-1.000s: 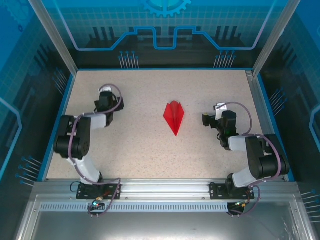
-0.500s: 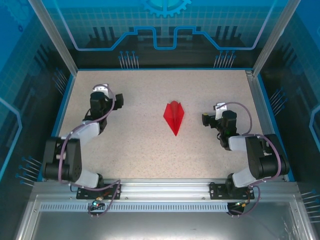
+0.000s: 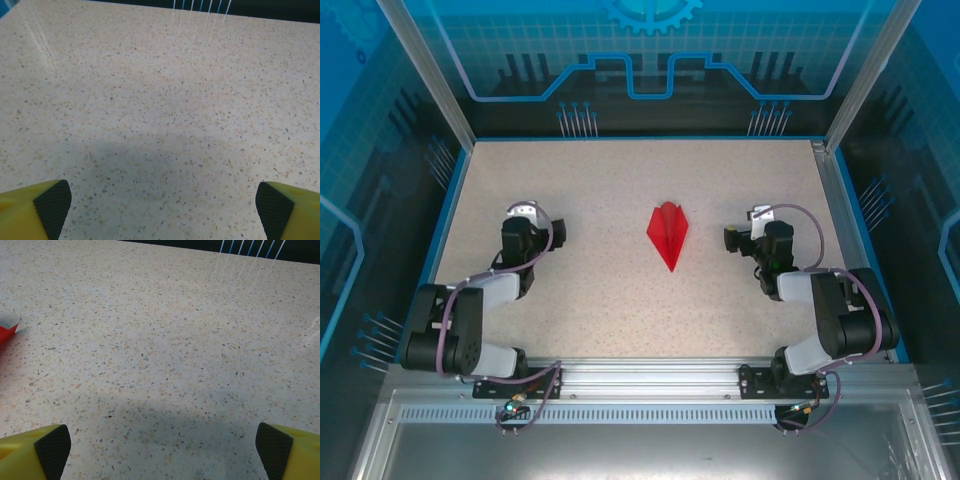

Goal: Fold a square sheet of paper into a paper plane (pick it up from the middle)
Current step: Reset both arms

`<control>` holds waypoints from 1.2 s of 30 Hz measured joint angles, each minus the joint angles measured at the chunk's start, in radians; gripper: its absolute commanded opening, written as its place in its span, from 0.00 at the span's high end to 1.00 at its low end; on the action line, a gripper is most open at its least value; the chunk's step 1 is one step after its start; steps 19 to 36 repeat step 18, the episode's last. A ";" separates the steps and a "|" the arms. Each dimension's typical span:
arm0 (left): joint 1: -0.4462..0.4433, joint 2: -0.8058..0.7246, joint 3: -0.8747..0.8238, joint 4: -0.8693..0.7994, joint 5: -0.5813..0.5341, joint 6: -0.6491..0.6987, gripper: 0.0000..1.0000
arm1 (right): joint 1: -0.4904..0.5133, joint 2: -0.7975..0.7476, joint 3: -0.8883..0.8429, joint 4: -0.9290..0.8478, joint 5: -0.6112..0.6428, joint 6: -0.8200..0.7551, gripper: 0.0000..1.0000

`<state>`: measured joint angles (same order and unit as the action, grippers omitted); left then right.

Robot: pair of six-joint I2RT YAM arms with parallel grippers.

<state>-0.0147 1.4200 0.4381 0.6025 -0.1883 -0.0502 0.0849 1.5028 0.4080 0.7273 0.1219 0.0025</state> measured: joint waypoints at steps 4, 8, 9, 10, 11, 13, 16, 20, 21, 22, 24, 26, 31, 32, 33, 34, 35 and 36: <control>0.000 0.090 -0.038 0.100 0.002 0.000 0.01 | 0.000 0.000 0.000 0.000 0.000 0.000 0.01; 0.000 0.098 -0.042 0.137 0.003 0.000 0.01 | 0.000 0.000 0.000 0.000 0.000 0.000 0.01; 0.000 0.098 -0.042 0.148 0.002 0.000 0.01 | 0.000 0.000 0.000 0.000 0.000 0.000 0.01; 0.000 0.098 -0.042 0.154 0.002 0.000 0.01 | 0.000 0.000 0.000 0.000 0.000 0.000 0.01; 0.000 0.098 -0.042 0.158 0.002 0.000 0.01 | 0.000 0.000 0.000 0.000 0.000 0.000 0.01; -0.002 0.098 -0.042 0.167 0.002 0.001 0.01 | 0.000 0.000 0.000 0.000 0.000 0.000 0.01; -0.009 0.098 -0.042 0.171 -0.002 0.002 0.01 | 0.000 0.000 0.000 0.000 0.000 0.000 0.01; -0.010 0.098 -0.042 0.173 -0.002 0.002 0.01 | 0.000 0.000 0.000 0.000 0.000 0.000 0.01; -0.010 0.098 -0.042 0.173 -0.002 0.002 0.01 | 0.000 0.000 0.000 0.000 0.000 0.000 0.01; -0.010 0.098 -0.042 0.173 -0.002 0.002 0.01 | 0.000 0.000 0.000 0.000 0.000 0.000 0.01; -0.010 0.098 -0.042 0.173 -0.002 0.002 0.01 | 0.000 0.000 0.000 0.000 0.000 0.000 0.01; -0.010 0.098 -0.042 0.173 -0.002 0.002 0.01 | 0.000 0.000 0.000 0.000 0.000 0.000 0.01; -0.010 0.098 -0.042 0.173 -0.002 0.002 0.01 | 0.000 0.000 0.000 0.000 0.000 0.000 0.01; -0.010 0.098 -0.042 0.173 -0.002 0.002 0.01 | 0.000 0.000 0.000 0.000 0.000 0.000 0.01; -0.010 0.098 -0.042 0.173 -0.002 0.002 0.01 | 0.000 0.000 0.000 0.000 0.000 0.000 0.01; -0.010 0.098 -0.042 0.173 -0.002 0.002 0.01 | 0.000 0.000 0.000 0.000 0.000 0.000 0.01; -0.010 0.098 -0.042 0.173 -0.002 0.002 0.01 | 0.000 0.000 0.000 0.000 0.000 0.000 0.01; -0.010 0.098 -0.042 0.173 -0.002 0.002 0.01 | 0.000 0.000 0.000 0.000 0.000 0.000 0.01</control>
